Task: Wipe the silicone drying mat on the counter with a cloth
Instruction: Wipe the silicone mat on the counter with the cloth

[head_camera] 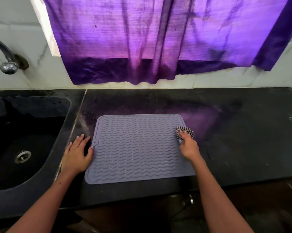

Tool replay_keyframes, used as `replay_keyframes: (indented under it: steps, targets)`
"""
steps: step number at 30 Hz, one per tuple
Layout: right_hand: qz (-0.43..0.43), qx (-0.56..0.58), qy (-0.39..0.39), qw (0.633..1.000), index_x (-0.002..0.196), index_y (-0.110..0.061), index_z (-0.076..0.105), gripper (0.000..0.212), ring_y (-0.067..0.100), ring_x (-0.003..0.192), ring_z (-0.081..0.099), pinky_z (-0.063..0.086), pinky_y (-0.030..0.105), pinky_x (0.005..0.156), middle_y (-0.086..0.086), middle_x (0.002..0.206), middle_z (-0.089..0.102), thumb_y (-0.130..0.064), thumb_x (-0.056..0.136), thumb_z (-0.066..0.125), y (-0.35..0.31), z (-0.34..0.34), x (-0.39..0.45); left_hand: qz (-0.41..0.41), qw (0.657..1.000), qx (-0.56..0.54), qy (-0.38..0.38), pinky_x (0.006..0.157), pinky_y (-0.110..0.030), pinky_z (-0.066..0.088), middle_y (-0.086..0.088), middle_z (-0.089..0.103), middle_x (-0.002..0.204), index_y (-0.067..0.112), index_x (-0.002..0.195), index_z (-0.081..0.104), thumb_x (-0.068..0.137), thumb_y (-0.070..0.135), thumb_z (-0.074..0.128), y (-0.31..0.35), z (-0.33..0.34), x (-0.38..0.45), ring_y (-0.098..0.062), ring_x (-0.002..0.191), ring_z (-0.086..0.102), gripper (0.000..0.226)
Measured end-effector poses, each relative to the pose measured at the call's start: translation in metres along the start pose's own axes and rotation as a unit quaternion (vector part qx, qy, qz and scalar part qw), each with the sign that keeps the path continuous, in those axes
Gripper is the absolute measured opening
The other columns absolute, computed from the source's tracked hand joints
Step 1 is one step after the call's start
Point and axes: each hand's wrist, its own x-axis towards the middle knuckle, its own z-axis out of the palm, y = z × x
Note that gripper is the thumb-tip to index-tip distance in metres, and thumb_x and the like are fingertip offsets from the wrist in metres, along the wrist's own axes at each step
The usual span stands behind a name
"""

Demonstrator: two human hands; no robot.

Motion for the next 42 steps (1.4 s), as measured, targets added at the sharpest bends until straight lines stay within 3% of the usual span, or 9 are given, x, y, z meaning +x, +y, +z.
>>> replay_keyframes:
  steps: [2, 6, 10, 15, 19, 24, 33, 39, 42]
  targets:
    - [0.029, 0.044, 0.018, 0.998, 0.141, -0.019, 0.041, 0.049, 0.037, 0.123, 0.049, 0.038, 0.036, 0.102, 0.022, 0.136, 0.050, -0.008, 0.094, 0.042, 0.000, -0.015, -0.002, -0.001, 1.000, -0.003, -0.003, 0.115, -0.040, 0.015, -0.008, 0.031, 0.151, 0.014, 0.139, 0.041, 0.077, 0.060, 0.013, 0.001, -0.001, 0.000, -0.021, 0.141, 0.023, 0.082]
    - [0.010, -0.007, 0.072, 0.997, 0.139, -0.010, 0.040, 0.051, 0.035, 0.129, 0.041, 0.036, 0.038, 0.103, 0.017, 0.143, 0.041, 0.000, 0.089, 0.041, -0.002, -0.008, -0.034, -0.001, 1.000, -0.003, -0.001, 0.115, -0.040, 0.015, -0.009, 0.031, 0.151, 0.014, 0.139, 0.041, 0.076, 0.059, 0.014, 0.002, 0.000, 0.000, -0.021, 0.141, 0.024, 0.082]
    - [-0.008, -0.105, 0.091, 0.990, 0.150, -0.011, 0.011, 0.067, 0.026, 0.146, 0.007, 0.010, 0.034, 0.120, 0.013, 0.158, 0.007, -0.012, 0.091, 0.043, 0.012, 0.033, -0.056, 0.002, 1.000, -0.003, 0.002, 0.115, -0.041, 0.015, -0.009, 0.032, 0.151, 0.013, 0.139, 0.042, 0.077, 0.058, 0.016, 0.000, 0.001, 0.001, -0.022, 0.141, 0.024, 0.080]
    - [0.000, -0.107, 0.075, 0.991, 0.151, -0.013, 0.008, 0.065, 0.023, 0.147, 0.002, 0.003, 0.032, 0.119, 0.010, 0.159, 0.002, -0.016, 0.094, 0.040, 0.014, 0.035, -0.051, 0.007, 1.000, -0.005, 0.001, 0.115, -0.041, 0.015, -0.010, 0.032, 0.150, 0.013, 0.138, 0.041, 0.081, 0.053, 0.021, 0.000, 0.002, 0.001, -0.023, 0.141, 0.024, 0.074]
    - [-0.023, -0.033, 0.029, 0.999, 0.148, -0.013, 0.022, 0.055, 0.022, 0.146, 0.014, 0.012, 0.031, 0.118, 0.010, 0.158, 0.014, -0.010, 0.096, 0.038, 0.016, 0.019, -0.047, 0.008, 1.000, -0.006, -0.002, 0.116, -0.042, 0.015, -0.011, 0.031, 0.151, 0.012, 0.139, 0.041, 0.083, 0.050, 0.025, 0.000, 0.001, -0.001, -0.023, 0.141, 0.024, 0.069]
    - [0.081, 0.212, 0.064, 0.972, 0.136, -0.015, 0.049, 0.039, 0.028, 0.126, 0.047, 0.037, 0.036, 0.106, 0.011, 0.139, 0.050, -0.014, 0.097, 0.044, 0.016, -0.021, -0.045, 0.009, 1.000, -0.014, -0.005, 0.116, -0.043, 0.015, -0.012, 0.031, 0.150, 0.011, 0.138, 0.041, 0.083, 0.049, 0.025, 0.001, -0.001, 0.000, -0.025, 0.141, 0.024, 0.069]
    - [0.016, -0.102, 0.083, 0.991, 0.150, -0.013, 0.008, 0.060, 0.022, 0.147, 0.003, 0.006, 0.037, 0.118, 0.007, 0.159, 0.003, -0.032, 0.099, 0.033, 0.016, 0.031, -0.084, 0.006, 1.000, -0.011, -0.008, 0.116, -0.041, 0.013, -0.011, 0.030, 0.151, 0.012, 0.139, 0.040, 0.084, 0.050, 0.025, 0.000, 0.001, 0.000, -0.024, 0.142, 0.022, 0.069]
    - [-0.013, -0.043, 0.040, 0.998, 0.149, -0.016, 0.017, 0.058, 0.021, 0.147, 0.008, 0.011, 0.036, 0.119, 0.004, 0.159, 0.009, -0.029, 0.098, 0.040, 0.028, 0.020, -0.076, 0.004, 1.000, -0.009, -0.005, 0.116, -0.041, 0.012, -0.010, 0.029, 0.152, 0.013, 0.140, 0.040, 0.083, 0.049, 0.026, -0.001, 0.001, 0.001, -0.023, 0.142, 0.022, 0.068]
    - [-0.020, 0.008, 0.077, 0.997, 0.142, -0.014, 0.037, 0.049, 0.024, 0.138, 0.033, 0.028, 0.034, 0.111, 0.007, 0.151, 0.034, -0.013, 0.094, 0.048, 0.027, 0.012, -0.077, 0.007, 1.000, -0.002, -0.009, 0.116, -0.041, 0.012, -0.010, 0.028, 0.152, 0.013, 0.140, 0.039, 0.084, 0.049, 0.024, -0.001, 0.001, -0.001, -0.024, 0.142, 0.021, 0.069]
